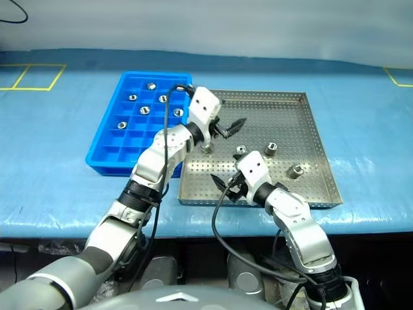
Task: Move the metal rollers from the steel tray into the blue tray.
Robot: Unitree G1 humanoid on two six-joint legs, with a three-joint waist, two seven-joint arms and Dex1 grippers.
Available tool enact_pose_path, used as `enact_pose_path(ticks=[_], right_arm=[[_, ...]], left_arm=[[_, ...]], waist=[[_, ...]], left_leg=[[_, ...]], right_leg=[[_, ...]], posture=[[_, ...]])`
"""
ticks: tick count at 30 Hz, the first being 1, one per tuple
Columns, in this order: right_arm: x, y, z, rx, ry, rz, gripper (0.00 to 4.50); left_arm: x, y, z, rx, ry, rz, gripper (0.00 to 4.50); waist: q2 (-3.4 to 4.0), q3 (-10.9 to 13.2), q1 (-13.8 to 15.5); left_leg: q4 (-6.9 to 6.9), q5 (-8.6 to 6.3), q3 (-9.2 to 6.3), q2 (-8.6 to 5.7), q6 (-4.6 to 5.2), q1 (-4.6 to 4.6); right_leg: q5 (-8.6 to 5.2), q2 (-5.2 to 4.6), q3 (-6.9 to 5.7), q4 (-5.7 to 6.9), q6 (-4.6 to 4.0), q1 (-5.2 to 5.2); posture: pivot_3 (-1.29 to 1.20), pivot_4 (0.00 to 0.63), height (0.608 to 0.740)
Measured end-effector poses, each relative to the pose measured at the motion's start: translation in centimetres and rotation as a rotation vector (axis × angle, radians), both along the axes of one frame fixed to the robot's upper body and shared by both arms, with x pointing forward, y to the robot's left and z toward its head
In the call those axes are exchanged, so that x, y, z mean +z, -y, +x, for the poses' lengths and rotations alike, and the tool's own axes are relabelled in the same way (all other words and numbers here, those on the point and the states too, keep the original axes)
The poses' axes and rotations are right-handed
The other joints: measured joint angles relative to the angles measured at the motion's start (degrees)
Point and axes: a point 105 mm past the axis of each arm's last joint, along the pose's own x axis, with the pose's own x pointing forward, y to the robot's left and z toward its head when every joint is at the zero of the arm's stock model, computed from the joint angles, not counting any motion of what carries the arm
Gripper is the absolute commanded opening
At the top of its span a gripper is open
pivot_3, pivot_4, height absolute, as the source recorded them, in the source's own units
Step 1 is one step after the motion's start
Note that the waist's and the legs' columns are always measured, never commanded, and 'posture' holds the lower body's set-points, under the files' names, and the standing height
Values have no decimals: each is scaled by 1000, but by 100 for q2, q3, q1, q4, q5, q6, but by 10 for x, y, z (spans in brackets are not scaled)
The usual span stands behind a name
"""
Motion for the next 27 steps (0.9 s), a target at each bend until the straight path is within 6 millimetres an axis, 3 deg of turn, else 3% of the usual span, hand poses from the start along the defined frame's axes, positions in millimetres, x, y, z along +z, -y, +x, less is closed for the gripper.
enact_pose_path(ticks=[9, 14, 22, 25, 27], right_arm=[[-4, 5, -5, -39, -13, -2, 4500], [-5, 10, -5, -65, -17, -6, 4500], [-4, 12, -4, -74, -9, -6, 4500], [-3, 12, -4, -73, -6, -6, 4500], [-3, 12, -4, -73, -5, -7, 4500]], left_arm=[[-28, -23, 20, 328, -98, 145, 4280], [-57, -37, 2, 416, -233, 144, 4280], [-63, -50, -15, 483, -314, 98, 4280], [-67, -53, -16, 508, -345, 85, 3707], [-71, -58, -16, 527, -365, 77, 3042]], waist=[[0, 0, -92], [1, 0, -141], [2, 0, -194], [2, -1, -236], [2, -1, -243]], left_leg=[[-2, -2, -1, -1, 2, -7], [-8, -3, -2, 1, 2, -9], [4, -2, 1, 0, 2, -1], [3, -2, 5, 0, 2, 3], [1, -2, 3, 1, 2, 4]], right_leg=[[12, 3, 6, -3, 24, -7], [12, 3, 6, 1, 23, -13], [3, 2, 8, 1, 6, -2], [3, 2, 13, 1, 6, -1], [2, 4, 11, 3, 5, -2]], posture=[[-184, 150, 740], [-187, 150, 740], [-168, 150, 740], [-160, 150, 740], [-159, 150, 740]])
